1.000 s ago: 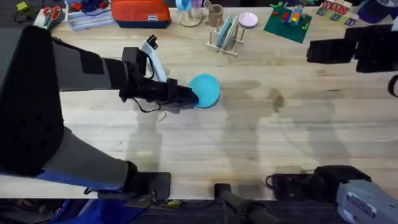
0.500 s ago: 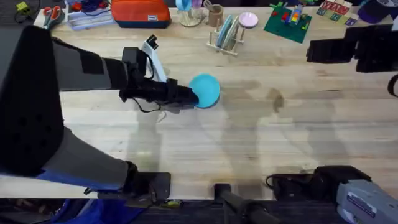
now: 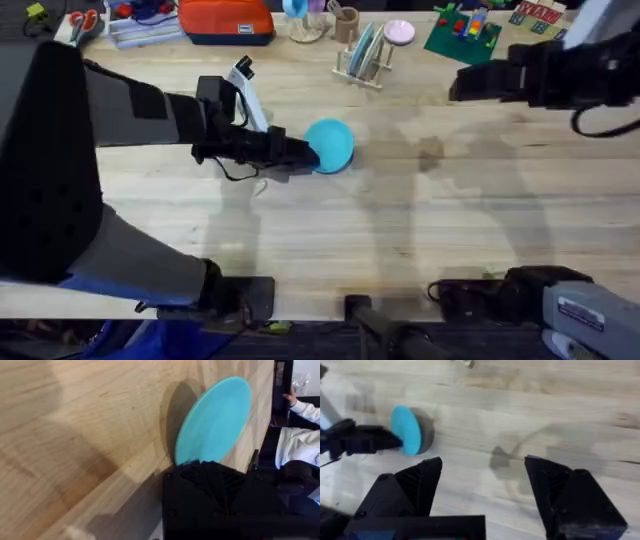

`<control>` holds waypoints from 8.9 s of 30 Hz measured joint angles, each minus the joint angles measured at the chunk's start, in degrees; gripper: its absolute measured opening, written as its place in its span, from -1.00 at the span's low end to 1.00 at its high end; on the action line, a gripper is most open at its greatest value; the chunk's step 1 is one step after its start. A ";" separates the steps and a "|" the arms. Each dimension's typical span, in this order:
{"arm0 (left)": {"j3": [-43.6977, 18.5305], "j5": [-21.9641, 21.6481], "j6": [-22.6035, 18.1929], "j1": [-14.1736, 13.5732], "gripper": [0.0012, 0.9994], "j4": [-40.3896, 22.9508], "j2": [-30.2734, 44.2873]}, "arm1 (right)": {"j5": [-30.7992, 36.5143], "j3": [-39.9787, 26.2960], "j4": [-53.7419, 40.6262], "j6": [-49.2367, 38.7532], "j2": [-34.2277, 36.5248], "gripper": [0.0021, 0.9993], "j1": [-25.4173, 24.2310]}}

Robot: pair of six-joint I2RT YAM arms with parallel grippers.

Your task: Pick up the plates from the table one by one and place each into a slot on the dish rack.

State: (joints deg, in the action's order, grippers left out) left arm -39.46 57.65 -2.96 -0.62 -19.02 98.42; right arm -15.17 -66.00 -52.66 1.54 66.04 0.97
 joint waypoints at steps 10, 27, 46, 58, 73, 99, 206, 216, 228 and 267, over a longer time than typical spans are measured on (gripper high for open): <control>0.00 -0.01 0.14 0.00 -0.92 0.08 -0.01 | -8.19 -0.02 1.45 -0.02 9.59 0.99 1.31; 0.00 -0.02 0.22 0.00 -0.92 0.10 0.01 | -10.83 -0.04 11.36 -1.16 22.86 0.99 12.78; 0.00 -0.02 0.35 0.00 -0.92 0.15 -0.01 | -13.51 -0.06 24.91 0.79 33.98 0.99 23.28; 0.00 -0.04 0.37 0.00 -0.92 0.15 -0.01 | -14.98 -0.10 27.62 4.29 36.74 0.99 23.99; 0.00 -0.04 0.37 0.02 -0.92 0.15 0.02 | -15.26 -0.23 28.21 6.23 37.11 -0.72 24.80; -6.28 -5.05 1.12 -0.20 -0.92 -5.22 -2.66 | -15.92 -0.80 26.94 5.27 33.64 -0.95 20.11; -22.56 -37.99 -4.37 -7.23 0.99 -23.90 -32.79 | 35.07 -52.70 -22.78 39.28 35.69 -0.95 25.12; -22.56 -37.99 -4.35 -7.23 0.99 -23.89 -32.81 | 36.01 -53.19 -21.94 43.27 41.07 -0.95 25.12; -22.56 -37.99 -4.36 -7.23 0.99 -23.90 -32.81 | 36.38 -53.32 -18.15 44.36 41.33 -0.95 25.12; -22.56 -37.99 -4.36 -7.23 0.99 -23.90 -32.80 | 36.60 -53.74 -12.97 49.92 50.05 -0.95 25.10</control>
State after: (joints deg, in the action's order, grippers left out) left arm -62.02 19.66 -7.32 -7.86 -42.92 65.61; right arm 21.43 -119.74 -65.63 51.46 116.09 26.06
